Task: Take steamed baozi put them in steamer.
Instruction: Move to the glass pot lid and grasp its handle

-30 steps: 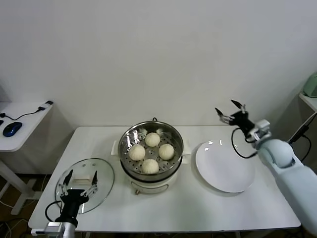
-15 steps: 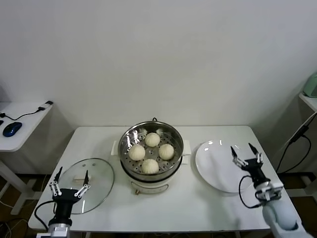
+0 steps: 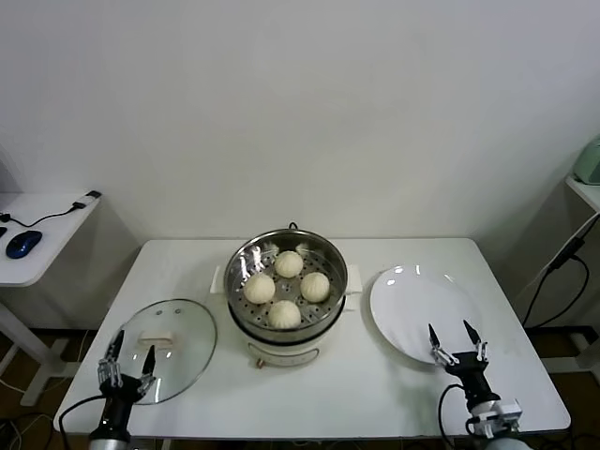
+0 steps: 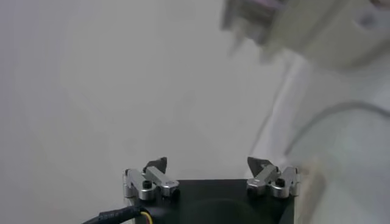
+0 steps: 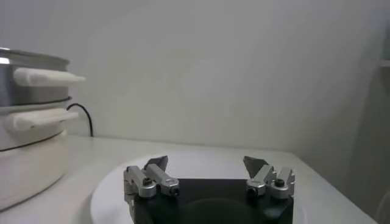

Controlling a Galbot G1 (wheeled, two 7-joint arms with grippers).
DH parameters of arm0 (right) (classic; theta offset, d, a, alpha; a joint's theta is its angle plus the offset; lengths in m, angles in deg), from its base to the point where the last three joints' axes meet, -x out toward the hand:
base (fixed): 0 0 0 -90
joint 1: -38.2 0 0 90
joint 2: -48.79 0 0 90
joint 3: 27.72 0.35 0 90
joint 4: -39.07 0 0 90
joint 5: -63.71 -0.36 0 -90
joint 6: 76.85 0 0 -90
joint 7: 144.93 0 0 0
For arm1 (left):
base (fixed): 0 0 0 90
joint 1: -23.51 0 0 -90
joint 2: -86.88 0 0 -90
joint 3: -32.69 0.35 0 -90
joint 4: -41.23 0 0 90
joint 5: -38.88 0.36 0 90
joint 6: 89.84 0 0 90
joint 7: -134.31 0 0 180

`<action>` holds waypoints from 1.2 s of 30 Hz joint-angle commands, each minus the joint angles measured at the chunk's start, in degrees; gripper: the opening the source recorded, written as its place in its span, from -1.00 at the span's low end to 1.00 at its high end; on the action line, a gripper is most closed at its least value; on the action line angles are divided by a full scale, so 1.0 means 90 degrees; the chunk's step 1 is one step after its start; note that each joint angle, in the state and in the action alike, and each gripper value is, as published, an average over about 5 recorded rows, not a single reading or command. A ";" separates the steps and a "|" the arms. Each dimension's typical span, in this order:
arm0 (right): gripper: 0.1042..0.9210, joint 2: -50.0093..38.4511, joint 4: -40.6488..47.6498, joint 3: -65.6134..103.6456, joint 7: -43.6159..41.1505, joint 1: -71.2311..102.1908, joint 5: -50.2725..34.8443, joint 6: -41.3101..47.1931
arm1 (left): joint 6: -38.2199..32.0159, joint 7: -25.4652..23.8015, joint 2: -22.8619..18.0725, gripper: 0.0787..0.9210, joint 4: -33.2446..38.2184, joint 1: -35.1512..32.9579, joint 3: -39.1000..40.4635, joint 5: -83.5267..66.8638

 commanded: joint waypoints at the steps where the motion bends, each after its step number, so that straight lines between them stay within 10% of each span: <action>1: 0.76 0.0252 -0.0131 0.0034 0.0195 0.0361 0.0307 -0.0096 | 0.0244 0.0907 0.0192 0.77 -0.0819 0.0067 0.0004 0.1622; 36: 0.76 0.0311 -0.0296 -0.0001 0.0315 0.0459 0.0421 0.0001 | 0.1079 0.0264 0.0126 0.76 -0.1459 0.1473 0.0265 0.2376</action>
